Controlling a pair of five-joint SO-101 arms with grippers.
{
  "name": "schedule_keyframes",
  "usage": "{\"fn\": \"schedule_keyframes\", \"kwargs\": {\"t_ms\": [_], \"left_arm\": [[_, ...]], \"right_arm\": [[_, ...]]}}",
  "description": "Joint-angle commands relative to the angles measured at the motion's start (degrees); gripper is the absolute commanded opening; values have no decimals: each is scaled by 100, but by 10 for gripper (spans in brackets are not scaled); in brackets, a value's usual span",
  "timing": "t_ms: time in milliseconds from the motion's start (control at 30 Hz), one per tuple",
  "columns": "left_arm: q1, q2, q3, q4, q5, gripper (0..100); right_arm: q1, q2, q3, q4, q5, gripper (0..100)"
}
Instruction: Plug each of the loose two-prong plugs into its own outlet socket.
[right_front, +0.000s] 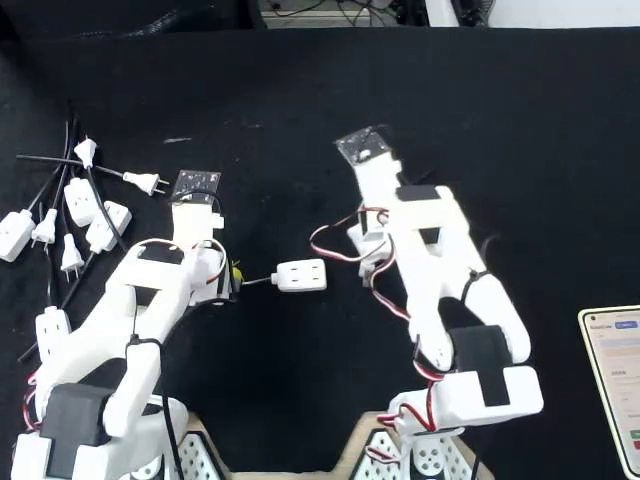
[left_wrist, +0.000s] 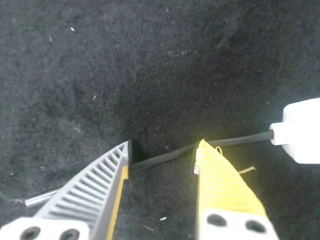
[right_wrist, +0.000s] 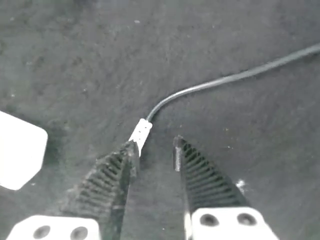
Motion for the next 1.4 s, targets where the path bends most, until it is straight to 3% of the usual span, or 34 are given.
{"fn": "schedule_keyframes", "kwargs": {"t_ms": [0,400,667,1033,1200,1367], "left_arm": [[-40,44,-40,-211,88,216],[-40,44,-40,-211,88,216],[-48,44,-40,-211,88,216],[-31,44,-40,-211,88,216],[-31,44,-40,-211,88,216],[-31,44,-40,-211,88,216]], "right_arm": [[-273,-31,-22,35,62,113],[-308,-84,48,0,62,113],[-826,-92,207,-18,9,113],[0,-1068,321,-9,-721,113],[9,-1596,514,18,589,113],[-105,-1499,998,-9,3235,113]]}}
